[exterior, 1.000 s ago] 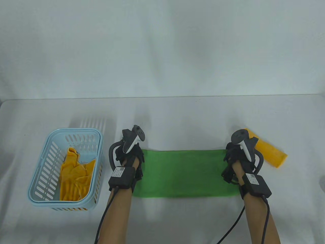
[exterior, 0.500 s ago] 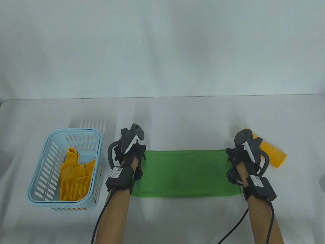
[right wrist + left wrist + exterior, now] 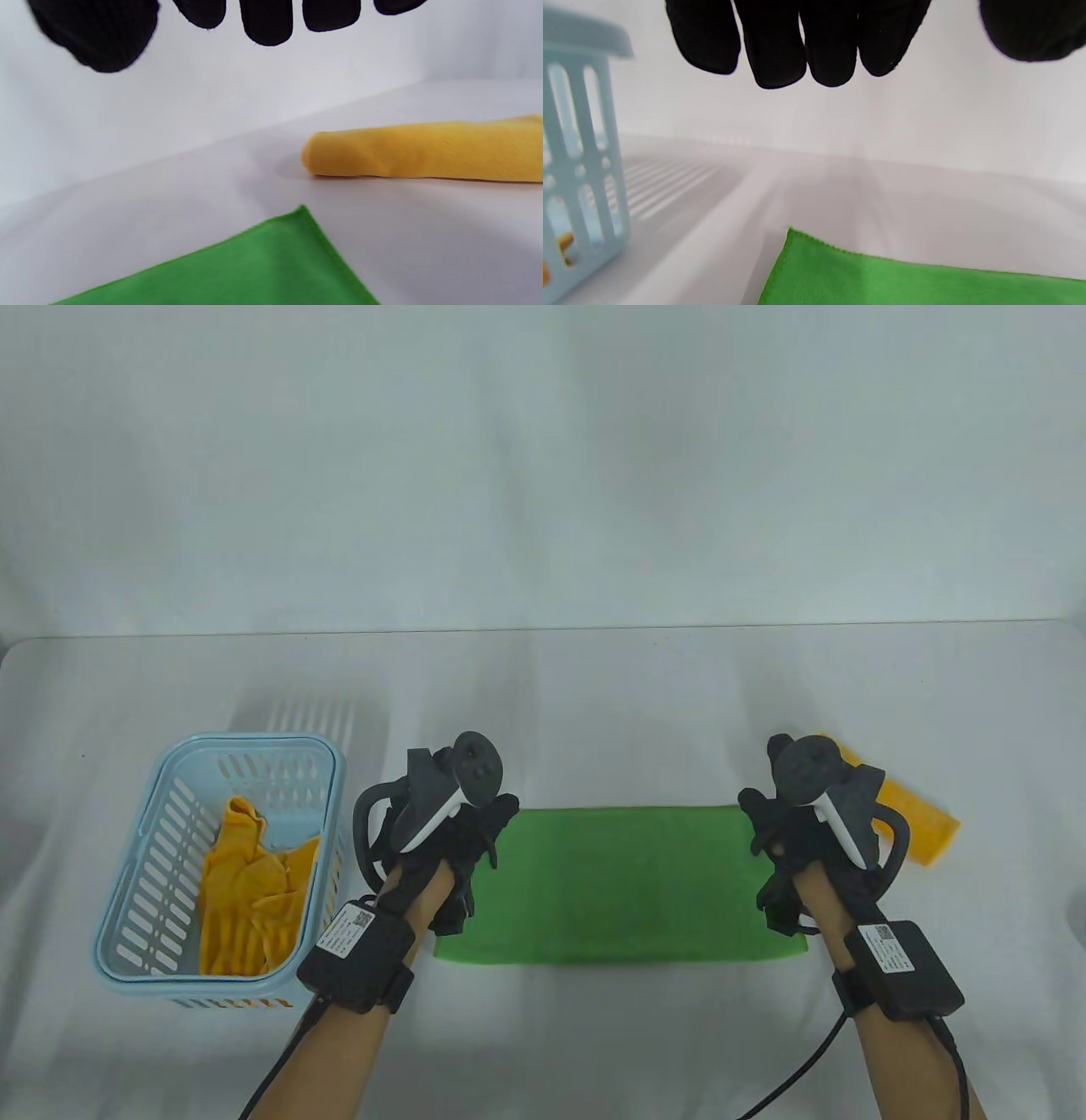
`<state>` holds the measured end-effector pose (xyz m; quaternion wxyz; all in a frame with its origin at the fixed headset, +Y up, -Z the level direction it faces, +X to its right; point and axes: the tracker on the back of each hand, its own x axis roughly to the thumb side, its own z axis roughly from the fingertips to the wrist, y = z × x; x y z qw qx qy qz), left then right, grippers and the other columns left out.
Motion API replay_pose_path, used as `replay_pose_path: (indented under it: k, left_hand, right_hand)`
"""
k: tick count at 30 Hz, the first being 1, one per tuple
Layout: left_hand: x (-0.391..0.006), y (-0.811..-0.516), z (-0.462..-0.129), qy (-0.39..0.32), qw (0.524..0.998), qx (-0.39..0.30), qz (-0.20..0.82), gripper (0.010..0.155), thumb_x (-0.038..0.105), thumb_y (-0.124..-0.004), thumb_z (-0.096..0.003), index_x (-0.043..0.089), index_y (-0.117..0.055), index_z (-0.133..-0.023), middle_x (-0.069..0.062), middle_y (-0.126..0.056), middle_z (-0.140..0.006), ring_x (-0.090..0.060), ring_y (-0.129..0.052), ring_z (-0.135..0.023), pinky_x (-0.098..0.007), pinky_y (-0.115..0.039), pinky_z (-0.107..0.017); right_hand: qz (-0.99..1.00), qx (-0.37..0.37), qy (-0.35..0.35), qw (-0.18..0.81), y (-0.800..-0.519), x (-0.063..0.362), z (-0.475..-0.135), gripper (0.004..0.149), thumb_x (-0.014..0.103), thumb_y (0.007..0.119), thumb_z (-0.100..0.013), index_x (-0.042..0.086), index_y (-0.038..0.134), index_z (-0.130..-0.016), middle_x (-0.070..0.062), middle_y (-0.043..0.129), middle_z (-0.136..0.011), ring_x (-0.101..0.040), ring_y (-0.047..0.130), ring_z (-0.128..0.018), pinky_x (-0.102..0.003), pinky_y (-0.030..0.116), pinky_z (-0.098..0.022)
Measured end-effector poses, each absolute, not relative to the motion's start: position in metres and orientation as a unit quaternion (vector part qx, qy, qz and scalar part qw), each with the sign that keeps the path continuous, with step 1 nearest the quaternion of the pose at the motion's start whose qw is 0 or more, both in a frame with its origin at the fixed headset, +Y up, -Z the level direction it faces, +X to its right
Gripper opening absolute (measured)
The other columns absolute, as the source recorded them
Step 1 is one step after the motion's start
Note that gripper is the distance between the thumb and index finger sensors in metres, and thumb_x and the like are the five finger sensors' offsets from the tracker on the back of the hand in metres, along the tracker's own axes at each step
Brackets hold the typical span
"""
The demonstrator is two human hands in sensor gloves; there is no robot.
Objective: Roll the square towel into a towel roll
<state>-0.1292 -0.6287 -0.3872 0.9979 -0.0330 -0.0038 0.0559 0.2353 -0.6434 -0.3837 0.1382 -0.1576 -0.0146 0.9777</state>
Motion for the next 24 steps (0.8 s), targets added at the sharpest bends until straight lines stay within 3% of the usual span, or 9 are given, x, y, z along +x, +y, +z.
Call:
replay_pose_path:
  k: [12, 24]
  left_hand:
    - [-0.158, -0.618, -0.310, -0.074, 0.994, 0.054, 0.057, 0.082, 0.064, -0.072, -0.0349, 0.031, -0.055, -0.107, -0.002, -0.057, -0.115, -0.038, -0.065, -0.106, -0.060, -0.059, -0.074]
    - [-0.186, -0.608, -0.283, -0.070, 0.988, 0.102, 0.090, 0.081, 0.062, -0.073, -0.0349, 0.029, -0.058, -0.107, -0.005, -0.059, -0.115, -0.040, -0.066, -0.105, -0.062, -0.058, -0.073]
  right_hand:
    - [0.987, 0.009, 0.010, 0.160, -0.643, 0.143, -0.348, 0.080, 0.061, 0.073, -0.033, 0.044, 0.033, -0.100, 0.006, 0.039, -0.112, -0.035, 0.036, -0.108, -0.063, 0.038, -0.075]
    - [0.978, 0.126, 0.063, 0.154, -0.677, 0.047, -0.325, 0.079, 0.062, 0.072, -0.033, 0.043, 0.032, -0.099, 0.007, 0.040, -0.112, -0.034, 0.038, -0.108, -0.063, 0.039, -0.074]
